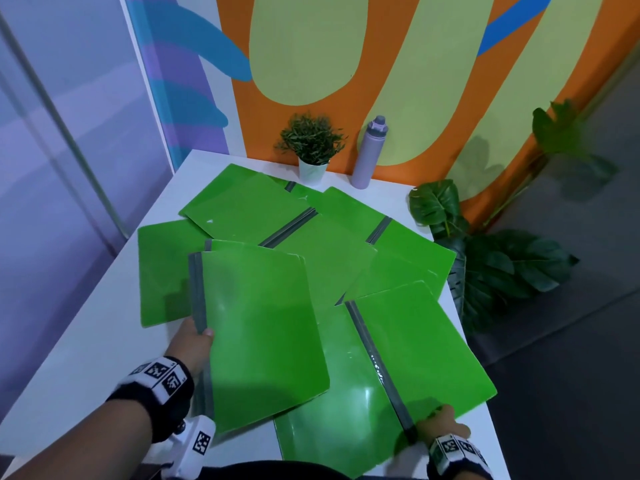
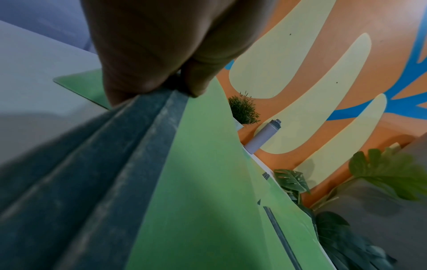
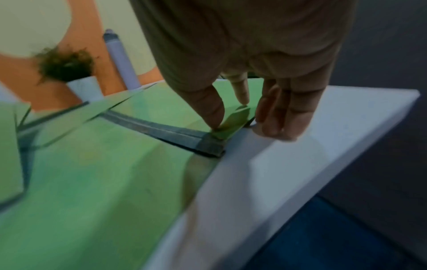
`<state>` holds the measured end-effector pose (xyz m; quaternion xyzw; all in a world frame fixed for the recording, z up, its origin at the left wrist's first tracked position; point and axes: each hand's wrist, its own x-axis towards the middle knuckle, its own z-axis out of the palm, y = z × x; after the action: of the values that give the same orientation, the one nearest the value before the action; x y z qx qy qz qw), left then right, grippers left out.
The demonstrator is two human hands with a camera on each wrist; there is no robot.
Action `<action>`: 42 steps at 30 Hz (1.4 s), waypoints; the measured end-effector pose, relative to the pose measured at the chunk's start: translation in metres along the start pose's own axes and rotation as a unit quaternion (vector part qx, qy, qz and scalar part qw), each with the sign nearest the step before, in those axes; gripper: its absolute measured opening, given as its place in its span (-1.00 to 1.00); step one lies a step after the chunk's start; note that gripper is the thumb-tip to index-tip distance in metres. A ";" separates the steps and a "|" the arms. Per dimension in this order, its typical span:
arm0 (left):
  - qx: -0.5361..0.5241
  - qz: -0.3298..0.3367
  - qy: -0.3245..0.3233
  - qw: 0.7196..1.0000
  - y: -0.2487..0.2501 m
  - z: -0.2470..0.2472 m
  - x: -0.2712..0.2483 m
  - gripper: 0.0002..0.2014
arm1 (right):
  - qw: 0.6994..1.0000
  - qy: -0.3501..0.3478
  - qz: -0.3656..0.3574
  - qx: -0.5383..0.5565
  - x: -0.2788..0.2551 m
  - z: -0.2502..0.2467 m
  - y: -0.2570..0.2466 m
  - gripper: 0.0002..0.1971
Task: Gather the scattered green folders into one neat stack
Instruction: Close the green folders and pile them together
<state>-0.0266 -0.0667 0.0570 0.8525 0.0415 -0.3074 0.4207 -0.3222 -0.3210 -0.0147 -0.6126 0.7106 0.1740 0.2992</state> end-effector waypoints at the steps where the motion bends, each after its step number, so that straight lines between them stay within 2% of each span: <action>1: -0.004 0.000 -0.006 1.000 0.000 0.001 0.001 -0.57 | 0.999 0.001 0.011 0.035 0.001 0.000 0.001 -0.37; 3: 0.001 -0.004 -0.010 1.000 0.000 0.001 0.005 -0.63 | 0.992 -0.018 0.023 0.120 0.007 -0.002 0.000 -0.27; 4: 0.004 -0.004 -0.014 1.000 -0.001 0.002 0.006 -0.67 | 0.983 -0.030 0.028 0.177 0.009 -0.003 -0.001 -0.33; 6: 0.007 -0.009 -0.022 1.000 -0.002 0.003 0.011 -0.71 | 0.960 -0.032 0.009 0.277 0.017 0.000 -0.003 -0.57; 7: 0.007 -0.009 -0.025 1.000 -0.002 0.003 0.011 -0.71 | 0.938 -0.033 0.010 0.344 0.037 0.007 0.000 -0.48; 9: 0.003 -0.016 -0.031 0.999 -0.003 0.002 0.012 -0.67 | 0.882 -0.028 0.014 0.470 0.067 0.020 0.000 0.00; 10: -0.001 -0.019 -0.032 0.999 -0.002 0.002 0.012 -0.65 | 0.859 -0.015 0.011 0.511 0.062 0.017 -0.009 0.07; 11: -0.005 -0.017 -0.034 0.999 -0.002 0.001 0.012 -0.62 | 0.845 0.019 -0.003 0.534 0.046 0.008 -0.020 0.02; 13: -0.021 -0.021 -0.035 0.999 0.002 0.000 0.012 -0.57 | 0.837 0.094 -0.057 0.536 -0.008 -0.024 -0.046 -0.10; 15: -0.049 -0.024 -0.028 0.998 0.005 -0.003 0.012 -0.57 | 0.811 0.142 -0.120 0.555 -0.032 -0.048 -0.064 -0.22; 18: -0.086 -0.025 -0.019 0.996 0.010 -0.005 0.017 -0.58 | 0.753 0.173 -0.215 0.597 -0.065 -0.086 -0.087 -0.58; 19: -0.098 -0.022 -0.013 0.995 0.011 -0.006 0.020 -0.58 | 0.733 0.178 -0.240 0.611 -0.071 -0.096 -0.094 -0.66; 21: -0.128 -0.015 0.005 0.992 0.018 -0.008 0.020 -0.60 | 0.705 0.201 -0.276 0.622 -0.090 -0.113 -0.106 -0.70; 25: -0.158 0.024 0.047 0.986 0.034 -0.014 0.013 -0.72 | 0.647 0.188 -0.331 0.661 -0.135 -0.136 -0.124 -0.68; 27: -0.155 0.048 0.053 0.985 0.040 -0.014 0.011 -0.70 | 0.615 0.139 -0.358 0.688 -0.154 -0.135 -0.131 -0.65; 28: -0.152 0.050 0.050 0.986 0.043 -0.014 0.009 -0.69 | 0.608 0.110 -0.372 0.692 -0.160 -0.130 -0.135 -0.63; 30: -0.155 0.048 0.032 0.986 0.046 -0.011 0.005 -0.71 | 0.619 0.045 -0.388 0.682 -0.168 -0.113 -0.143 -0.60; 32: -0.202 0.046 0.015 0.978 0.047 -0.007 0.002 -0.79 | 0.644 -0.033 -0.383 0.661 -0.166 -0.089 -0.151 -0.57; 34: -0.260 0.035 -0.015 0.965 0.046 -0.003 -0.003 -0.82 | 0.691 -0.105 -0.373 0.610 -0.160 -0.062 -0.156 -0.54; 36: -0.318 0.027 -0.052 0.946 0.047 -0.003 -0.006 -0.67 | 0.755 -0.149 -0.359 0.528 -0.149 -0.035 -0.158 -0.51; 38: -0.352 0.028 -0.072 0.933 0.047 -0.004 -0.005 -0.39 | 0.803 -0.188 -0.354 0.441 -0.138 -0.011 -0.157 -0.47; 40: -0.351 0.035 -0.086 0.932 0.047 -0.005 -0.006 -0.14 | 0.821 -0.231 -0.343 0.393 -0.126 0.007 -0.157 -0.45; 42: -0.342 0.041 -0.095 0.934 0.044 -0.004 -0.007 -0.04 | 0.825 -0.267 -0.333 0.370 -0.119 0.019 -0.160 -0.44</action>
<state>-0.0161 -0.0912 0.0933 0.6249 0.0690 -0.3368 0.7010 -0.1540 -0.2479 0.0656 -0.5850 0.3671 -0.0553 0.7211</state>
